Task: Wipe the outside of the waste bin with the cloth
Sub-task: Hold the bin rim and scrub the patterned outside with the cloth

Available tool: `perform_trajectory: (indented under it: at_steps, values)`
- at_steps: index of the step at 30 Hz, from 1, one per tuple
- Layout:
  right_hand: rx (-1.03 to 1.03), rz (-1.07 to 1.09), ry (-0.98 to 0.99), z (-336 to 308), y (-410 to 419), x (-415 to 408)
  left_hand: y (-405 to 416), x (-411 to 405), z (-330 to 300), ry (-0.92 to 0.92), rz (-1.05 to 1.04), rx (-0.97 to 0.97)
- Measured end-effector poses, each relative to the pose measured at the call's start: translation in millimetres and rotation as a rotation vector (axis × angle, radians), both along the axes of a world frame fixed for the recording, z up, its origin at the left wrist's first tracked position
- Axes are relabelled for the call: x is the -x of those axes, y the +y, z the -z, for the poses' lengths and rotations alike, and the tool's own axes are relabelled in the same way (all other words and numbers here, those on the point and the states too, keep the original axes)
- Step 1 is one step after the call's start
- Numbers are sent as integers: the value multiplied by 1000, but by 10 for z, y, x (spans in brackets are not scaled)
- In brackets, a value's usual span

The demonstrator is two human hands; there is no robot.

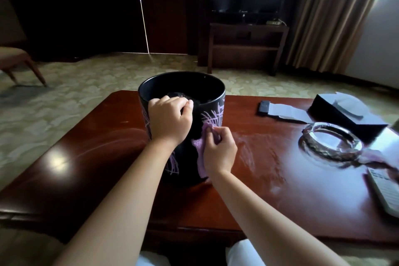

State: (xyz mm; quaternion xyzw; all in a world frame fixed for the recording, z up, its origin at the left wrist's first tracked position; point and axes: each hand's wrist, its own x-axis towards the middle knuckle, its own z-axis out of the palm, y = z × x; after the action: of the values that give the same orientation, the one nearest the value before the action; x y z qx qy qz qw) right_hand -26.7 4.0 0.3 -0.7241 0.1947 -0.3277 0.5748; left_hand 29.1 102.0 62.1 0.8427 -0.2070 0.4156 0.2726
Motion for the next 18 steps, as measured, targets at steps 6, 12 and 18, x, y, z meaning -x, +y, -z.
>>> perform_trajectory:
  at_steps: [6, 12, 18]
  values:
    - [26, 12, -31, -131, -29, -27, -4, -6, 18, -4, -6, 2]
    - [40, 3, 29, 61, 51, 6, 5, -15, 27, 3, -13, 3]
    - [62, 8, -52, -215, -5, -58, -4, -17, 18, -8, -7, 2]
